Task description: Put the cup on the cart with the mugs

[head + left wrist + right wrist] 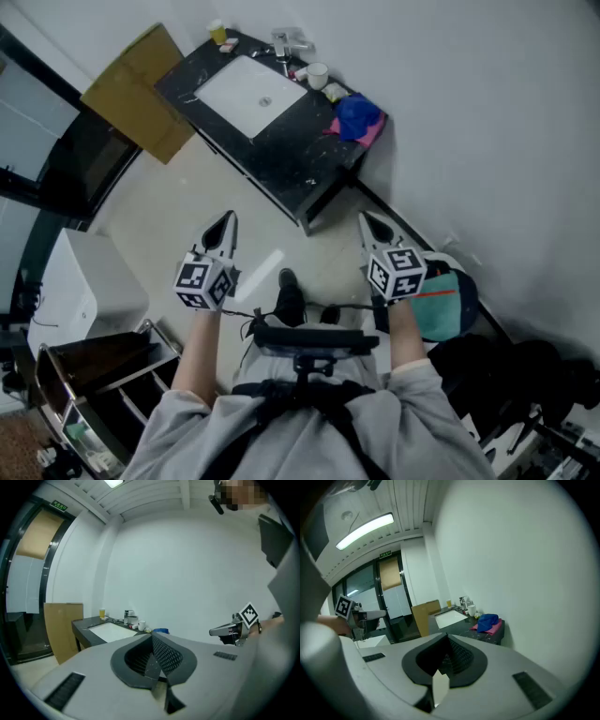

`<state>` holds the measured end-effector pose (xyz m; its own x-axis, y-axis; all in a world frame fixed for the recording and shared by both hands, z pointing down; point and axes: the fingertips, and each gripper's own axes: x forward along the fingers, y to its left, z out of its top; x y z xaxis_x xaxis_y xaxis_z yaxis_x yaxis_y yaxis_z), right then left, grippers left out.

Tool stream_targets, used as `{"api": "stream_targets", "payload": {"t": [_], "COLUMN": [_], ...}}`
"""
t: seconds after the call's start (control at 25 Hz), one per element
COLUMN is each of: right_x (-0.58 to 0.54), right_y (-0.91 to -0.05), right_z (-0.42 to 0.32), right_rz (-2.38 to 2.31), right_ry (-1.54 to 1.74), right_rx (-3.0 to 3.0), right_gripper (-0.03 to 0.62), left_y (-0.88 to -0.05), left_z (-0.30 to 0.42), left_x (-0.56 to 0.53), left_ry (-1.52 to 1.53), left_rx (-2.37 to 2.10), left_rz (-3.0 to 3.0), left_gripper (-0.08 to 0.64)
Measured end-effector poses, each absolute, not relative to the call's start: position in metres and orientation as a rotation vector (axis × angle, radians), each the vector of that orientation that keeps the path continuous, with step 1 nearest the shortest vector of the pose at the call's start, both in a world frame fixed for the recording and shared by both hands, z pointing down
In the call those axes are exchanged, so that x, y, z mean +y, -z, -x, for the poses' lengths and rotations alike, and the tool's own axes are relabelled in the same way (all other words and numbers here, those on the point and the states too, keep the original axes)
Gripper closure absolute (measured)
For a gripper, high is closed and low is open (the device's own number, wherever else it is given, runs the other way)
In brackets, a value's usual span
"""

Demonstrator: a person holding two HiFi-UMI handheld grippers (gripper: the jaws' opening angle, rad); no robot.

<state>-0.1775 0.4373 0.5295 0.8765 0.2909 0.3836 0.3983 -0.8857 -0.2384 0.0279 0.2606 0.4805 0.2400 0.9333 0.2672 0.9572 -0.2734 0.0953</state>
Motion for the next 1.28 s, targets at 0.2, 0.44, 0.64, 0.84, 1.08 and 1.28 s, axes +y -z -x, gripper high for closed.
{"api": "stream_targets", "payload": {"t": [0.2,0.44,0.64,0.84,1.08,1.28], "right_x": [0.446,0.483,0.517,0.554,0.611,0.658], "right_y": [-0.523,-0.508,-0.491,-0.466,-0.474,-0.502], "right_z": [0.14,0.092,0.044,-0.01,-0.074,-0.131], "right_rz": [2.721,2.725,2.77,2.827,2.85,2.861], "right_ry": [0.504,0.49,0.495,0.495,0.614,0.823], "right_rx": [-0.526,-0.614,-0.69,-0.707,-0.59,-0.419], "right_gripper": [0.584,0.584,0.584,0.584,0.413,0.256], "left_y": [-0.474,-0.478,-0.47,-0.472,-0.479,-0.485], "left_z": [-0.063,-0.101,-0.128,-0.152,-0.173,-0.189], "left_x": [0.283,0.317,0.345,0.367,0.391,0.419], "left_ry": [0.423,0.432,0.396,0.356,0.404,0.447], "left_rx": [-1.883,-1.963,-2.046,-2.099,-2.07,-2.023], "left_rz": [2.352,2.271,2.217,2.17,2.202,2.25], "left_gripper": [0.56,0.56,0.56,0.56,0.56,0.56]}}
